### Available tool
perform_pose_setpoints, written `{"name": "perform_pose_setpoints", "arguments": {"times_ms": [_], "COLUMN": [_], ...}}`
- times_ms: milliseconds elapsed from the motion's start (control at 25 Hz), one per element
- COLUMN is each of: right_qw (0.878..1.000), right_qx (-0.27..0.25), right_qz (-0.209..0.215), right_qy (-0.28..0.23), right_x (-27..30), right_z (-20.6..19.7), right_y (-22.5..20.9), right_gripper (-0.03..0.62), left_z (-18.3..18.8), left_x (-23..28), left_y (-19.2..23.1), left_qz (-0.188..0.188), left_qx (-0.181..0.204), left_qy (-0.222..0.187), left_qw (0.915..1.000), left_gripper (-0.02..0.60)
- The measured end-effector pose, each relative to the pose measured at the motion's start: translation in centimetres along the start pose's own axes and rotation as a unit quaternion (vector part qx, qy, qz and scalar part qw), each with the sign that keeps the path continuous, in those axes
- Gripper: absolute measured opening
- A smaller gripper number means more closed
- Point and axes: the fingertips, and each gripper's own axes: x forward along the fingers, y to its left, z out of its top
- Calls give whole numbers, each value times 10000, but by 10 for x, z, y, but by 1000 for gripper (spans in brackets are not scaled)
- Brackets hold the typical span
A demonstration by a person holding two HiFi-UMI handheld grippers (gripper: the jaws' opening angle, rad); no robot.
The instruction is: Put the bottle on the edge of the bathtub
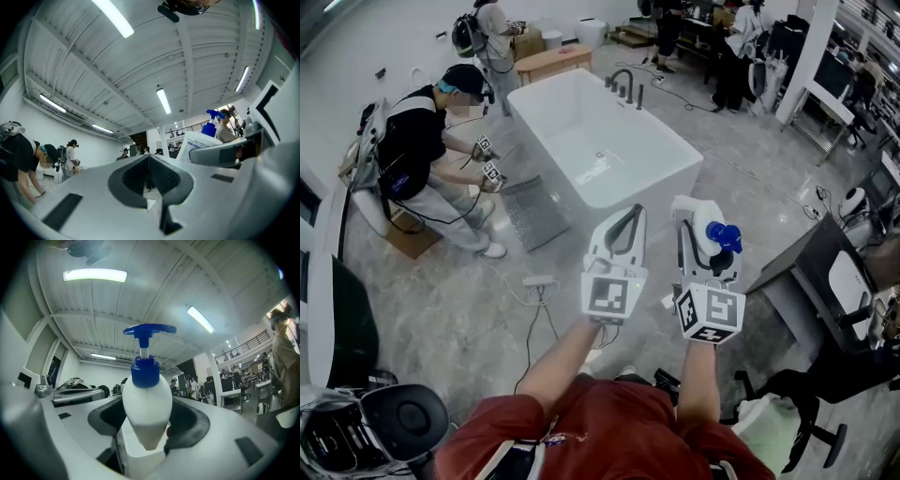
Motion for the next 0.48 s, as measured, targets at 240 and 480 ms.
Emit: {"name": "perform_pose_setpoints", "arguments": {"times_ms": [240, 480], "right_qw": [9999, 9996], "right_qx": [82, 256], "right_qz": [76, 97], "right_qy": [78, 30], "right_x": [-8, -15], "right_z": [-6, -12], "right_y": [-24, -46], "right_gripper": [272, 272], "left_z": [1, -9], "left_x": [9, 15], "left_y": [-28, -46], "left_qz": [-102, 11], "left_qx": [63, 126], "left_qy": [-119, 6], "left_qw": [9999, 9999], "left_gripper": [15, 15]}}
